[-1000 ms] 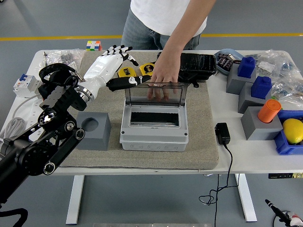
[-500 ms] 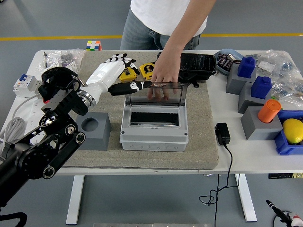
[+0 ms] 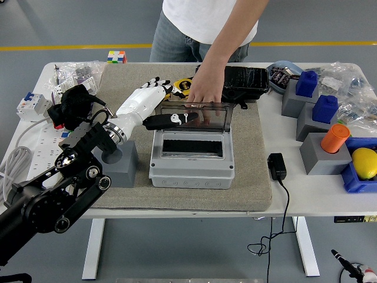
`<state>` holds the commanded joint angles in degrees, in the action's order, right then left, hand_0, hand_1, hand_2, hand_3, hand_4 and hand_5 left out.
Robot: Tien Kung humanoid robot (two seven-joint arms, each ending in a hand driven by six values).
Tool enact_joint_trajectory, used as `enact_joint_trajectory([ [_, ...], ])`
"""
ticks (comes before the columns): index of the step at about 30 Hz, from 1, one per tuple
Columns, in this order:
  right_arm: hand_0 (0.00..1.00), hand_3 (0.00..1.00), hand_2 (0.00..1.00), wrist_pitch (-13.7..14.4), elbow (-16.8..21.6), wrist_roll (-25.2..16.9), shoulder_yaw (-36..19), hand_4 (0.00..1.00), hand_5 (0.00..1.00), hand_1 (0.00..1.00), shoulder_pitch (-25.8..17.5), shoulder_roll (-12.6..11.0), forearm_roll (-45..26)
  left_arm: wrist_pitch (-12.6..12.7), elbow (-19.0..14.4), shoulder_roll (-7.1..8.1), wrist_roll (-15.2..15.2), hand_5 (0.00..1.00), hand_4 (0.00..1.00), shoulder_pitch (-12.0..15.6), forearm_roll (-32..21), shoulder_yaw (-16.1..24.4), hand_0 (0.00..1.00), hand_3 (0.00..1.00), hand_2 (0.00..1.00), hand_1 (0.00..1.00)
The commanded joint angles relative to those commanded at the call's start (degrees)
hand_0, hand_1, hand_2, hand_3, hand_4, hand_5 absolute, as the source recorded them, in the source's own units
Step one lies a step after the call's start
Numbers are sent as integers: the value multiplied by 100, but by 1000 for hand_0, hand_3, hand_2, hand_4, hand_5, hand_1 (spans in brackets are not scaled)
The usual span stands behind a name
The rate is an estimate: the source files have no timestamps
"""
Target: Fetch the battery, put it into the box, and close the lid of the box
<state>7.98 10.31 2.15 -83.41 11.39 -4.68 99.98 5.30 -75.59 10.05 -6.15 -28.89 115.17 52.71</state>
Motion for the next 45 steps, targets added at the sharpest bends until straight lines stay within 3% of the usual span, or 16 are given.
enact_joint_trajectory([
  [4,937,821,838,-1,0,4,-61,998,998,913,17,-24,56,-69,-44,45,-71,998,998,-16,35,-1,998,707,635,873],
  [5,937,826,839,2,0,2,-64,998,998,914,24,-30,52,-86,-55,67,-82,998,998,-17,37,-7,998,655,541,785],
  [20,937,823,839,4,0,1,-176,998,998,913,79,-116,107,-191,-205,293,-162,998,998,-74,74,-243,998,644,531,773],
  [31,937,823,839,-1,0,27,-290,998,998,914,83,-189,199,-223,-86,310,-152,998,998,-280,107,-380,998,641,527,775],
  [38,937,823,839,-5,0,34,-333,998,998,915,75,-205,241,-267,-222,502,-160,998,998,-431,73,-467,998,640,523,773],
  [45,937,824,839,0,0,35,-317,998,998,915,33,-205,211,-339,-305,693,-188,998,998,-376,28,-639,998,640,518,773],
])
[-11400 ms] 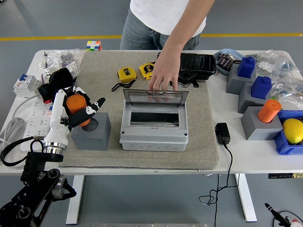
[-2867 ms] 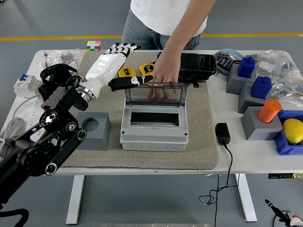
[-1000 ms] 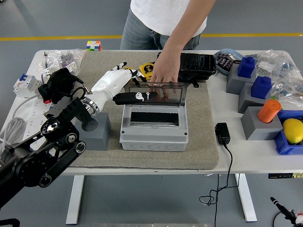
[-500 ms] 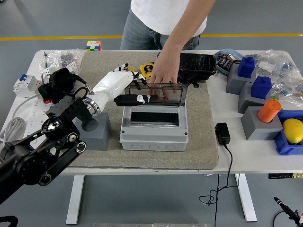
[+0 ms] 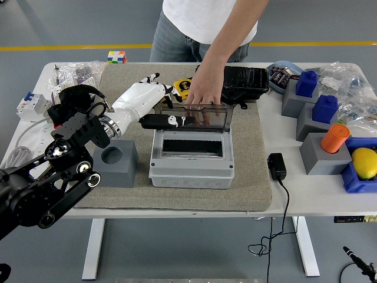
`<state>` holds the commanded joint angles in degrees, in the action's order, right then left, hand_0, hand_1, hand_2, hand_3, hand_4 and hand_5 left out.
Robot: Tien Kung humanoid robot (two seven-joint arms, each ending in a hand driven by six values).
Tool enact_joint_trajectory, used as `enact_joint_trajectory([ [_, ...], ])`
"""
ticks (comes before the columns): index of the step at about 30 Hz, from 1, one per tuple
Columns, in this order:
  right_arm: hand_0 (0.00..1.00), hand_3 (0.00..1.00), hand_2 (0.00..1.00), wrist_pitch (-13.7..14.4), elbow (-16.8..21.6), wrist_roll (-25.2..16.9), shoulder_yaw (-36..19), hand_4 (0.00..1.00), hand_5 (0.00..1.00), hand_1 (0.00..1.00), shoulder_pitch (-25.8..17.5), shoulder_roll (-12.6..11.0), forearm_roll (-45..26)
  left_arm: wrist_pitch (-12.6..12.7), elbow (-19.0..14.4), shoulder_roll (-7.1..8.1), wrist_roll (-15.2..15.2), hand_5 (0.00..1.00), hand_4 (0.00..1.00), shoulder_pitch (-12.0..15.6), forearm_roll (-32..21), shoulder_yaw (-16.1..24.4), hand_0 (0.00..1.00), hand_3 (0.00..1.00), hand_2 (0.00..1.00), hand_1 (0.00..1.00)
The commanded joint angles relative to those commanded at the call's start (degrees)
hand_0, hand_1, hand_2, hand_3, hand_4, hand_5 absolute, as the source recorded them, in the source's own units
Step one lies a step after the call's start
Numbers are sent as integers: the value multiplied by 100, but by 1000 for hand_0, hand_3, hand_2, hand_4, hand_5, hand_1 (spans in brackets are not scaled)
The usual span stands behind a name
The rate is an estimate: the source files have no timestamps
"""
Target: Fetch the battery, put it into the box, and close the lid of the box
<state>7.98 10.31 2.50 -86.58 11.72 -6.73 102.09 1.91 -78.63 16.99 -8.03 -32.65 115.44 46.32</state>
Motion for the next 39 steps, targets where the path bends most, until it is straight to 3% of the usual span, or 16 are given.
enact_joint_trajectory([
  [13,937,824,840,-6,0,34,-198,998,998,915,-40,-25,173,-55,-251,389,6,998,998,66,-28,-393,998,639,515,771],
  [32,936,824,839,-11,0,60,-324,998,998,914,-32,-74,258,-153,-1000,867,-35,998,998,24,-40,-486,998,639,496,766],
  [39,936,824,839,-9,0,60,-314,998,998,915,-21,-84,235,-192,-1060,977,-47,998,998,-19,-66,-611,998,639,492,765],
])
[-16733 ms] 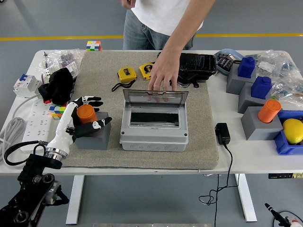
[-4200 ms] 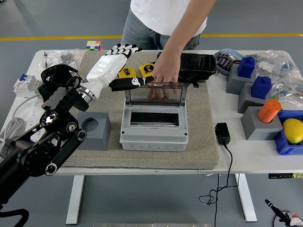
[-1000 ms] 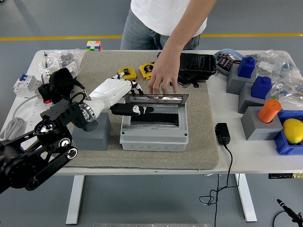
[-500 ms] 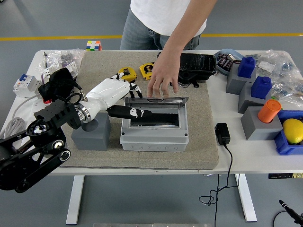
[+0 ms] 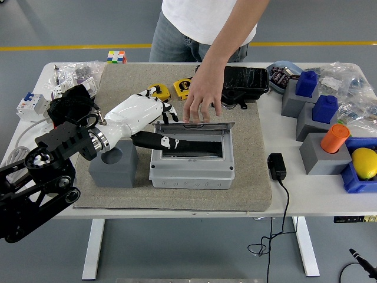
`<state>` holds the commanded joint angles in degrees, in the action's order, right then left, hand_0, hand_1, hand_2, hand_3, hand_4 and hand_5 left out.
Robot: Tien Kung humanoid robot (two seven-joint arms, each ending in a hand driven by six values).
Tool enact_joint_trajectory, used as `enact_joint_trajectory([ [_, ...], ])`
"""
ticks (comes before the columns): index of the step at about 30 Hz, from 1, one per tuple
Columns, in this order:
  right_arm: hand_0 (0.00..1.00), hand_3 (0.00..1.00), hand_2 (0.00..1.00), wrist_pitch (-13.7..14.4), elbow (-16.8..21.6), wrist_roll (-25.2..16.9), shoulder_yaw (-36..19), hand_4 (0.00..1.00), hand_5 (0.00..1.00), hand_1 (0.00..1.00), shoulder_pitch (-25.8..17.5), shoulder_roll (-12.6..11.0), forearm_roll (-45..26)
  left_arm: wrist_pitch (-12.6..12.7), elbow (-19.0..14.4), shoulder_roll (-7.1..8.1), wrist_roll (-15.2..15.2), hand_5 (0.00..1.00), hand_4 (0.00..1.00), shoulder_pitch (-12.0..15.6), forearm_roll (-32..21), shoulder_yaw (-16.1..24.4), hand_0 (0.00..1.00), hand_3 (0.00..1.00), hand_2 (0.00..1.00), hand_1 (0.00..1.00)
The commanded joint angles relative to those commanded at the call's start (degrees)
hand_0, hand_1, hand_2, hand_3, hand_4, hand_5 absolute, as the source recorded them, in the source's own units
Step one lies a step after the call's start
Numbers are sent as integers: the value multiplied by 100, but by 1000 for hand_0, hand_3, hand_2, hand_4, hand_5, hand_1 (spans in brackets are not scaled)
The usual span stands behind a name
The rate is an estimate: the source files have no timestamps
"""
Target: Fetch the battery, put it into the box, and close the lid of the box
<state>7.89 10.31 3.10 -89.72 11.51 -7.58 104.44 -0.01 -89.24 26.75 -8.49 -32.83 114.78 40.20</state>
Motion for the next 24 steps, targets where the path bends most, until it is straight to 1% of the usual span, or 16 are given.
enact_joint_trajectory([
  [7,936,824,839,-5,0,17,-131,998,998,915,-19,-27,114,-28,-39,126,-3,998,998,-83,-40,-220,998,639,488,764],
  [15,936,824,839,-10,0,21,-149,998,998,915,-40,-12,123,-99,-151,246,-19,998,998,-38,-105,-352,998,639,482,758],
  [18,937,824,838,-7,0,21,-136,998,998,914,-28,-8,102,-184,-201,305,-12,998,998,-27,-234,-407,998,639,479,754],
  [20,937,824,838,-4,0,18,-111,998,998,914,-19,-12,71,-402,-232,341,-48,998,998,-25,-297,-431,998,639,479,754],
  [21,937,824,838,-2,0,18,-114,998,998,914,-16,-13,71,-448,-223,350,-42,998,998,-27,-341,-444,998,639,479,754],
  [24,936,824,838,1,0,17,-94,998,998,915,-3,-16,45,-410,-186,328,-22,998,998,-16,-307,-417,998,639,480,746],
])
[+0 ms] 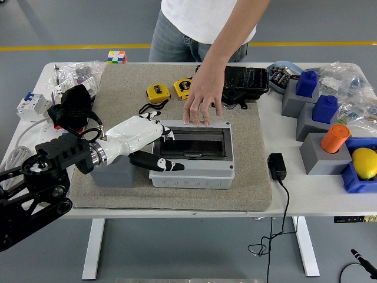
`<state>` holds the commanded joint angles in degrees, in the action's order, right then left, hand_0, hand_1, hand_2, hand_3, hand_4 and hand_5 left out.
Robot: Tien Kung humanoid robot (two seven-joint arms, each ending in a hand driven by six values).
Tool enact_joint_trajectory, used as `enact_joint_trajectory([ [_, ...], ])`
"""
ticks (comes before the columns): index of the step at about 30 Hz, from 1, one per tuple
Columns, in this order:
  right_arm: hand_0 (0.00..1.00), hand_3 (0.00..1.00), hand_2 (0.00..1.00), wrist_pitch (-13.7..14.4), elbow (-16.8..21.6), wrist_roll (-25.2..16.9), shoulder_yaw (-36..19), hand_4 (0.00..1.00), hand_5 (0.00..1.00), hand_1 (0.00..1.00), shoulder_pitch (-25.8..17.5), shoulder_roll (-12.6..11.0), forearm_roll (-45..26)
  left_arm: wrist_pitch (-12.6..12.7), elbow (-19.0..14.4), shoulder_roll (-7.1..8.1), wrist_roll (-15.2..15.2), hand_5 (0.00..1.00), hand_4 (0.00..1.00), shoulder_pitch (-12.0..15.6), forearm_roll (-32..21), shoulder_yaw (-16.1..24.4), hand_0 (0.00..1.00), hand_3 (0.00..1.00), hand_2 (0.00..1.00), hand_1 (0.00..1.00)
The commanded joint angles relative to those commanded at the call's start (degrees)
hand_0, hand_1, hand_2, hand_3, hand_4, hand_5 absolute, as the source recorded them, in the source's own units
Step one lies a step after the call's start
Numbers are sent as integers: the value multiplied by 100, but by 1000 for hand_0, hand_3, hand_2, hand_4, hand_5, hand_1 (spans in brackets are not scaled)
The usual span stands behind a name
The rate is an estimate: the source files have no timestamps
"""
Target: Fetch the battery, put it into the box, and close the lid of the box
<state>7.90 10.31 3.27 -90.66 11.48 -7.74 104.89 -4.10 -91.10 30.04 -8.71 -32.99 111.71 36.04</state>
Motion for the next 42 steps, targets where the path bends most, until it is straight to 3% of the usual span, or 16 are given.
enact_joint_trajectory([
  [5,936,824,838,0,0,6,-56,998,998,915,4,4,52,141,53,-98,90,998,998,54,18,177,998,641,494,749],
  [9,936,824,838,-4,0,7,-52,998,998,915,-1,28,65,492,178,-349,338,998,998,202,85,737,998,641,494,749],
  [15,936,824,838,-13,0,15,-22,998,998,915,-6,121,97,816,470,-889,969,998,998,450,-109,1747,998,647,518,716],
  [20,936,824,838,-14,0,9,86,998,998,915,-5,186,28,1411,773,-1361,1783,998,998,649,-699,2526,998,639,556,714],
  [22,936,824,838,-11,0,5,110,998,998,915,-15,212,5,1437,941,-1559,1980,998,998,721,-971,2787,998,639,556,714],
  [23,936,825,838,-17,0,14,109,998,998,915,-14,226,29,1432,1039,-1652,2062,998,998,750,-1147,2912,932,700,733,806],
  [28,936,825,838,-13,0,3,237,998,998,915,-3,273,-79,1339,1426,-1928,2348,998,998,877,-2275,3217,932,700,733,806],
  [29,939,824,838,-15,0,2,254,998,998,915,-2,279,-89,1242,1510,-1966,2384,998,998,915,-2536,3233,908,790,841,900],
  [30,939,824,838,-16,0,1,258,998,998,915,0,283,-89,1150,1572,-1990,2403,998,998,941,-2759,3243,908,790,841,900],
  [34,939,824,838,-24,0,1,313,998,998,915,46,266,-90,586,1702,-2069,2210,998,998,1082,-3728,3433,908,790,841,900],
  [35,937,824,838,-19,0,-8,387,998,998,915,74,251,-165,417,1705,-2080,2152,998,998,1130,-3988,3511,937,891,968,998],
  [40,937,824,838,-37,0,11,284,998,998,915,99,250,-48,-246,1714,-2106,1962,998,998,1228,-5177,3584,937,891,968,998],
  [41,938,824,837,-37,0,5,284,998,998,915,89,250,-50,-359,1717,-2124,1936,998,998,1238,-5438,3577,980,961,998,998],
  [42,938,824,837,-35,0,2,273,998,998,915,82,250,-44,-436,1722,-2141,1923,998,998,1245,-5697,3569,980,961,998,998],
])
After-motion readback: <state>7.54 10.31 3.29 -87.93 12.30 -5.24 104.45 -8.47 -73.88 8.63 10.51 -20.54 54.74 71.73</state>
